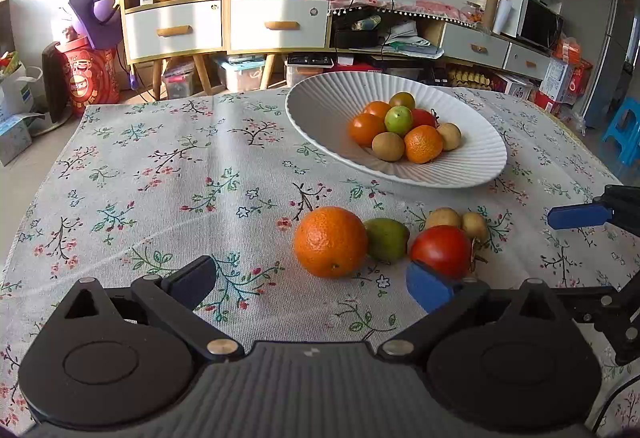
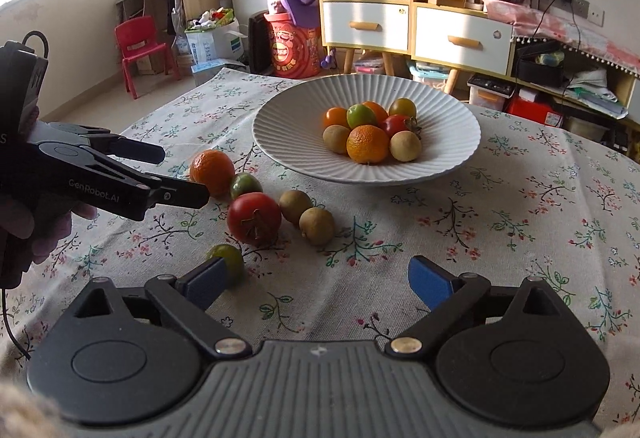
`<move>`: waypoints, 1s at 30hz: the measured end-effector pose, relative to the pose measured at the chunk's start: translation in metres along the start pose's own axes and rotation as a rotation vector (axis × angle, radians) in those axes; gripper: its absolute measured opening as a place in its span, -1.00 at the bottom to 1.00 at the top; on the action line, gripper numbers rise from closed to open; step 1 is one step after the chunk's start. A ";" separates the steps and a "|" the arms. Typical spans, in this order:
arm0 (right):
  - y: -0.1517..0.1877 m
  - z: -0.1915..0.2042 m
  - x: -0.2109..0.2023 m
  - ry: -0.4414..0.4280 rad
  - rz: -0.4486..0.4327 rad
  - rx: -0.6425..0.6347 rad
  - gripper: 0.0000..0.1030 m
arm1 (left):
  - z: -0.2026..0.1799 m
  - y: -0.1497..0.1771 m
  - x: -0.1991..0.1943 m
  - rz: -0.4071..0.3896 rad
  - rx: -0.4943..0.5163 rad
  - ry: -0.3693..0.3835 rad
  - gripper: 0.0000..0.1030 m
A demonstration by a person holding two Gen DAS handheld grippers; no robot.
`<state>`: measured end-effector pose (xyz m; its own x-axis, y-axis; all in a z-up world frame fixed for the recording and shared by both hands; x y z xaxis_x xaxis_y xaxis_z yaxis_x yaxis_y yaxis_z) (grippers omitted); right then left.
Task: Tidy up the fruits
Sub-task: 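Move the left tool to the large orange while the right tool approaches a kiwi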
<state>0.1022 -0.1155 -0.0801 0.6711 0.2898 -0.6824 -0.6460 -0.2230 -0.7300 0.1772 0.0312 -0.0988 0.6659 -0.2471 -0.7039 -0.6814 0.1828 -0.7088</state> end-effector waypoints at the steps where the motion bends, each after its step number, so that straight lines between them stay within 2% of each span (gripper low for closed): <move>1: 0.001 0.001 0.001 -0.002 0.003 -0.009 0.87 | 0.001 0.003 0.001 0.001 0.003 -0.002 0.97; 11: 0.011 -0.003 0.009 0.040 0.020 -0.016 0.84 | 0.007 0.010 0.010 0.009 0.013 -0.004 0.97; 18: 0.015 -0.006 0.013 0.058 0.031 -0.020 0.67 | 0.006 0.010 0.011 -0.008 0.047 -0.011 0.97; 26: 0.014 -0.003 0.016 0.069 0.028 -0.058 0.65 | 0.006 0.008 0.011 -0.016 0.048 -0.001 0.97; 30: 0.011 -0.001 0.016 0.065 0.022 -0.056 0.52 | 0.007 0.007 0.012 -0.029 0.046 0.012 0.95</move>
Point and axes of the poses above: each gripper's, at about its wrist camera, not at the fingertips, and x roughly the way its jaws point, z to its left, y to its underside, the point moved 10 cm from there along x, roughly the way its jaws point, and after that the axes turned 4 degrees about z, right-handed, at the moved point
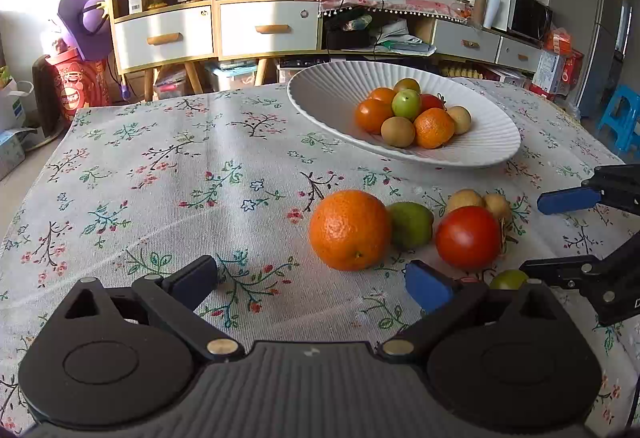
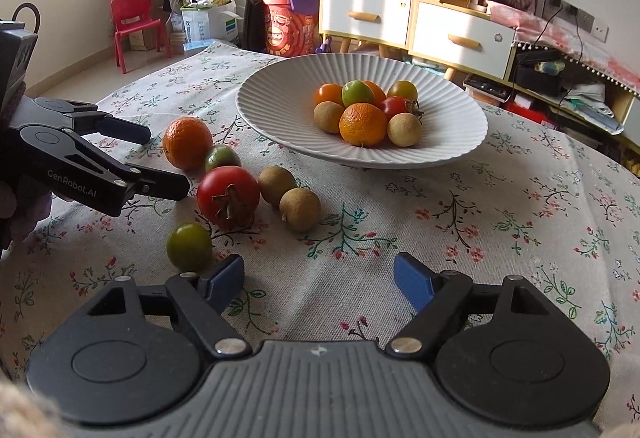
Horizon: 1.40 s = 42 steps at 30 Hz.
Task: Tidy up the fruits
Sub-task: 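Move the left tool to the large orange while the right tool approaches a kiwi, then grasp the large orange with the left tool while the right tool grasps the kiwi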
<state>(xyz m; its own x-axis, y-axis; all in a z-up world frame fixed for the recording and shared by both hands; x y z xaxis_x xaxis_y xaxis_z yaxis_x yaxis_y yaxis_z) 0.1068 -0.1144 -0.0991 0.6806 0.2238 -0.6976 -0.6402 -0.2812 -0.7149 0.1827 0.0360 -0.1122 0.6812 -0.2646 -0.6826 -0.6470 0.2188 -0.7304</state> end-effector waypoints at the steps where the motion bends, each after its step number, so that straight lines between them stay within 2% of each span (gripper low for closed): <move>1: 0.000 0.000 0.000 -0.001 -0.001 0.000 0.48 | 0.000 -0.001 0.000 -0.002 -0.004 0.003 0.94; 7: -0.003 0.003 0.000 -0.005 -0.011 -0.014 0.26 | -0.004 -0.006 0.000 -0.004 -0.006 0.042 0.75; 16: -0.008 0.005 0.004 -0.006 -0.024 -0.025 0.12 | -0.007 -0.008 -0.001 0.006 -0.004 0.052 0.42; 23: -0.014 0.007 0.006 -0.002 -0.041 -0.048 -0.14 | -0.008 -0.011 -0.003 0.006 -0.017 0.065 -0.03; 27: -0.016 0.006 0.006 -0.002 -0.048 -0.046 -0.26 | -0.012 -0.012 -0.003 0.011 -0.007 0.077 -0.18; 42: -0.020 0.006 0.007 -0.007 -0.053 -0.047 -0.50 | -0.012 -0.014 -0.002 0.018 -0.011 0.072 -0.19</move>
Point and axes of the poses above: each gripper's, at about its wrist camera, not at the fingertips, and x roughly the way its jaws point, z to its left, y to its underside, the point moved 10 cm from there along x, roughly the way its jaws point, and after that the axes turned 4 degrees about z, right-handed, at the moved point
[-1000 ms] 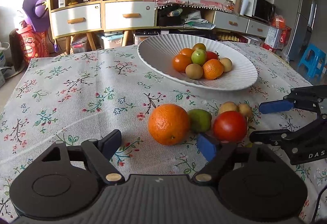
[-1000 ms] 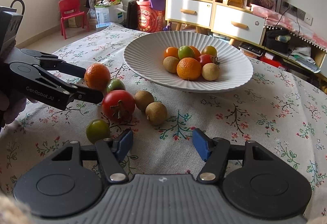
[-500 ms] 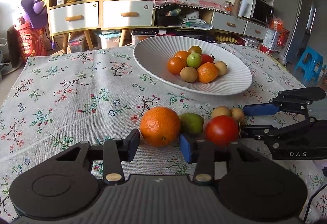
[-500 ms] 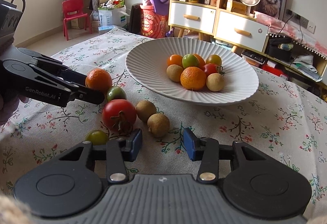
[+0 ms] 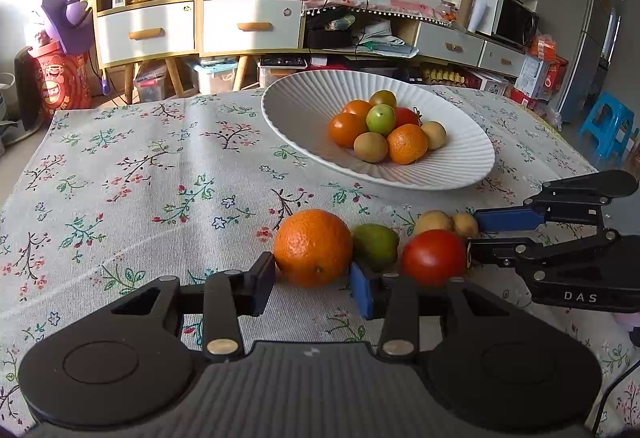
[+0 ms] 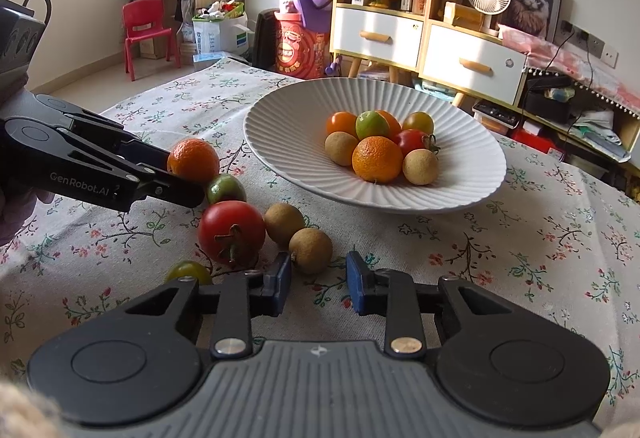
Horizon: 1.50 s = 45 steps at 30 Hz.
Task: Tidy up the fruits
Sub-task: 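Grasp the large orange with the left tool while the right tool grasps the kiwi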
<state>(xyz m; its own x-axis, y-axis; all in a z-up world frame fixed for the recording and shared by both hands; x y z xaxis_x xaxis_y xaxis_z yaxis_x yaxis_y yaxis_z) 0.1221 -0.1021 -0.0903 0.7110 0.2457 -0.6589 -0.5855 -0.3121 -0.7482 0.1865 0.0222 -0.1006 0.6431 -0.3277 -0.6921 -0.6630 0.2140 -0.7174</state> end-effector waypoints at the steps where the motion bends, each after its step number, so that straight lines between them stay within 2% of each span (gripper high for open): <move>1: 0.000 0.000 0.000 -0.002 0.000 0.000 -0.53 | 0.000 0.000 0.000 0.002 0.001 -0.001 -0.19; 4: 0.000 0.001 -0.001 -0.006 -0.001 -0.007 -0.63 | 0.000 0.001 -0.001 0.006 0.001 -0.003 -0.20; 15: -0.003 0.000 -0.006 -0.016 0.001 -0.009 -0.65 | 0.001 -0.001 -0.006 0.007 -0.012 -0.008 -0.24; 21: -0.003 -0.002 -0.005 -0.022 0.000 0.002 -0.65 | -0.002 -0.003 -0.008 -0.001 -0.012 -0.016 -0.23; 26: -0.003 -0.002 -0.005 -0.042 0.006 0.019 -0.51 | -0.005 -0.005 -0.008 -0.015 -0.006 -0.011 -0.20; 40: -0.001 -0.003 -0.001 -0.049 0.004 0.027 -0.58 | -0.002 -0.005 -0.007 -0.009 -0.020 -0.029 -0.22; 45: -0.003 -0.004 -0.007 -0.052 0.002 0.038 -0.58 | -0.001 -0.009 -0.014 -0.005 -0.073 -0.054 -0.24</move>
Point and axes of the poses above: each gripper's, at about its wrist camera, not at the fingertips, and x roughly the way its jaws point, z to its left, y to its underside, the point moved 10 cm from there along x, roughly the way its jaws point, and after that the axes turned 4 degrees about z, right-handed, at the moved point
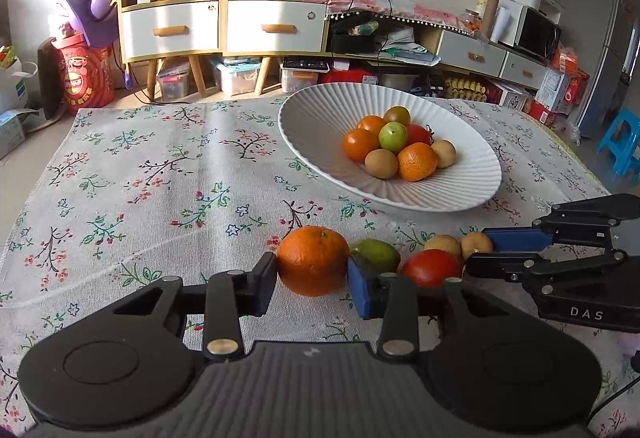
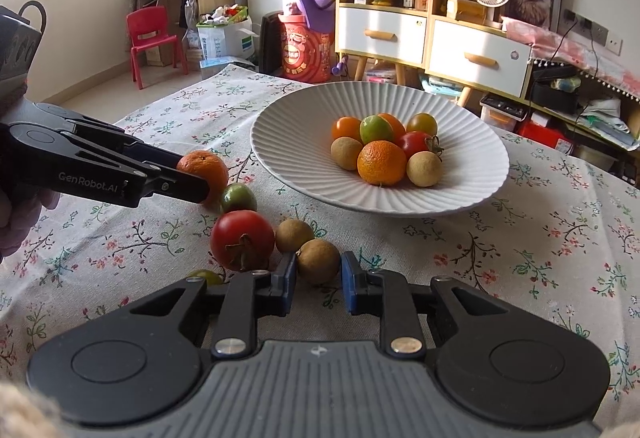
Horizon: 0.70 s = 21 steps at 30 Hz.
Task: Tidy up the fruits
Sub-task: 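Grasp the large orange with the left tool while the right tool grasps the kiwi, then lift and carry the orange and kiwi in both tools over the bowl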
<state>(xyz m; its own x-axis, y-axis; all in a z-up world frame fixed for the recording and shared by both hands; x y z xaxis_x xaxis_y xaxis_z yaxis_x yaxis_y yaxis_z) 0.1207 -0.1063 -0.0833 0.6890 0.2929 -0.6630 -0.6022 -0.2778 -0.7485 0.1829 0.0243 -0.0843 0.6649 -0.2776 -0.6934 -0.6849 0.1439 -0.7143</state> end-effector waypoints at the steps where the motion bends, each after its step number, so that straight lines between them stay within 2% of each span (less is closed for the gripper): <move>1: -0.002 0.000 -0.002 -0.007 -0.005 0.006 -0.58 | -0.002 -0.002 -0.003 -0.006 -0.005 0.002 -0.24; 5: -0.009 0.000 -0.009 -0.030 -0.021 0.024 -0.58 | -0.016 -0.006 -0.010 -0.015 0.009 -0.003 -0.32; 7: -0.012 0.000 -0.014 -0.035 -0.032 0.027 -0.58 | -0.022 -0.009 -0.012 -0.019 0.013 0.002 -0.51; 8: -0.014 -0.001 -0.016 -0.036 -0.039 0.028 -0.58 | -0.024 -0.010 -0.013 -0.012 0.009 0.006 -0.81; 13: -0.028 -0.011 -0.027 -0.028 -0.091 0.049 -0.58 | -0.029 -0.006 -0.008 -0.015 0.005 -0.001 -0.79; 16: -0.031 -0.020 -0.029 -0.031 -0.098 0.086 -0.58 | -0.028 -0.001 -0.012 -0.027 0.009 -0.026 -0.56; 18: -0.029 -0.021 -0.030 -0.039 -0.097 0.098 -0.58 | -0.028 0.001 -0.016 -0.031 0.016 -0.042 -0.03; 21: -0.027 -0.021 -0.028 -0.038 -0.088 0.097 -0.58 | -0.027 0.005 -0.017 -0.029 0.024 -0.069 0.13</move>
<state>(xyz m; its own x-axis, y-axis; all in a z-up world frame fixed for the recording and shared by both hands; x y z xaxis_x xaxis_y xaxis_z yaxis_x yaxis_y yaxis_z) 0.1267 -0.1261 -0.0441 0.7264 0.3472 -0.5932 -0.5774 -0.1598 -0.8006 0.1600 0.0041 -0.0731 0.7042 -0.2156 -0.6765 -0.6580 0.1596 -0.7359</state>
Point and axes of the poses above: each gripper's, at about its wrist camera, not at the fingertips, and x roughly the way its jaws point, z to its left, y to its underside, the point moved 10 cm from there along x, roughly the way its jaws point, and after that the axes turned 4 degrees about z, right-handed, at the moved point
